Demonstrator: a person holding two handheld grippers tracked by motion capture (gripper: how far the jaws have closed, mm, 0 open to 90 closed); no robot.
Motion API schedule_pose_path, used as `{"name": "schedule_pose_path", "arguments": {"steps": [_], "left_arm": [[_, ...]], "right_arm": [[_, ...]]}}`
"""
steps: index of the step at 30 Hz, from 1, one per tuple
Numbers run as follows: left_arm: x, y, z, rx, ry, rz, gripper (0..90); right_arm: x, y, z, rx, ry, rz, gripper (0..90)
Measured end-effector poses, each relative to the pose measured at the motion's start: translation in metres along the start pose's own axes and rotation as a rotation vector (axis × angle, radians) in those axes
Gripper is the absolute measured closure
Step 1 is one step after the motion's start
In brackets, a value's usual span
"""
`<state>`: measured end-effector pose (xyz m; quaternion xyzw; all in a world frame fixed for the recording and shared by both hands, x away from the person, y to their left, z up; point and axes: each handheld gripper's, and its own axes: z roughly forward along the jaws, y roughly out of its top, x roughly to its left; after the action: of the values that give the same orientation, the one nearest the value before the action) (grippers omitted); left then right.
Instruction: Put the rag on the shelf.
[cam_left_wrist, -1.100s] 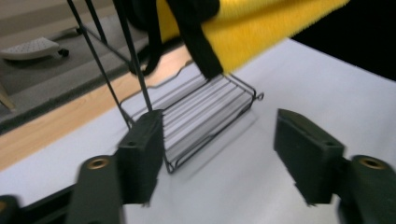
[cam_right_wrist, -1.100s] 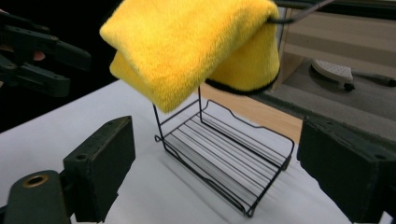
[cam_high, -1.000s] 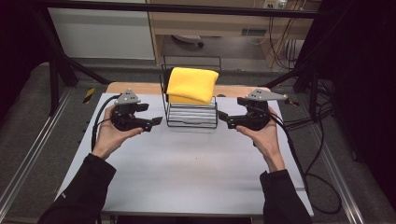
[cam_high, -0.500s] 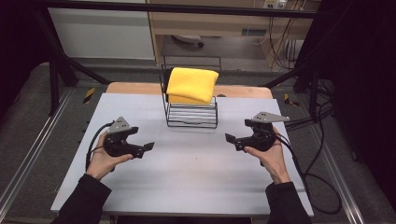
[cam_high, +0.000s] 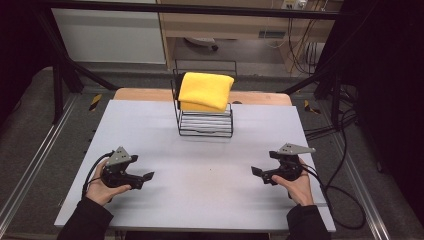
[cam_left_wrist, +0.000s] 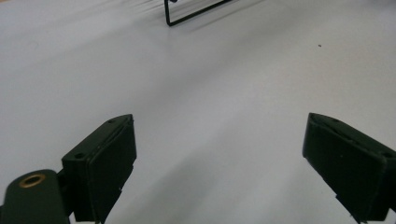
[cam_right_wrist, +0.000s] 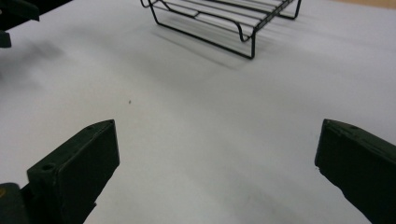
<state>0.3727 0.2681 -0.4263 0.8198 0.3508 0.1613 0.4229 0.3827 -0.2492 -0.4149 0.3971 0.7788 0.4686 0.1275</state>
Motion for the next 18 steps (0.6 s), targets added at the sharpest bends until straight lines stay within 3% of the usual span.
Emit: {"name": "schedule_pose_path", "arguments": {"steps": [5,8,18], "left_arm": [[0.002,-0.008,-0.002,0.009,0.014,-0.004,10.1],[0.001,-0.015,-0.001,0.025,0.005,0.004,9.6],[0.001,-0.024,-0.002,0.038,0.013,-0.001,8.4]], "right_arm": [[-0.006,-0.019,-0.002,0.036,-0.005,-0.014,0.6],[-0.010,-0.027,-0.004,0.039,-0.002,0.012,0.6],[-0.012,-0.040,-0.009,0.058,-0.007,0.010,0.6]]}}
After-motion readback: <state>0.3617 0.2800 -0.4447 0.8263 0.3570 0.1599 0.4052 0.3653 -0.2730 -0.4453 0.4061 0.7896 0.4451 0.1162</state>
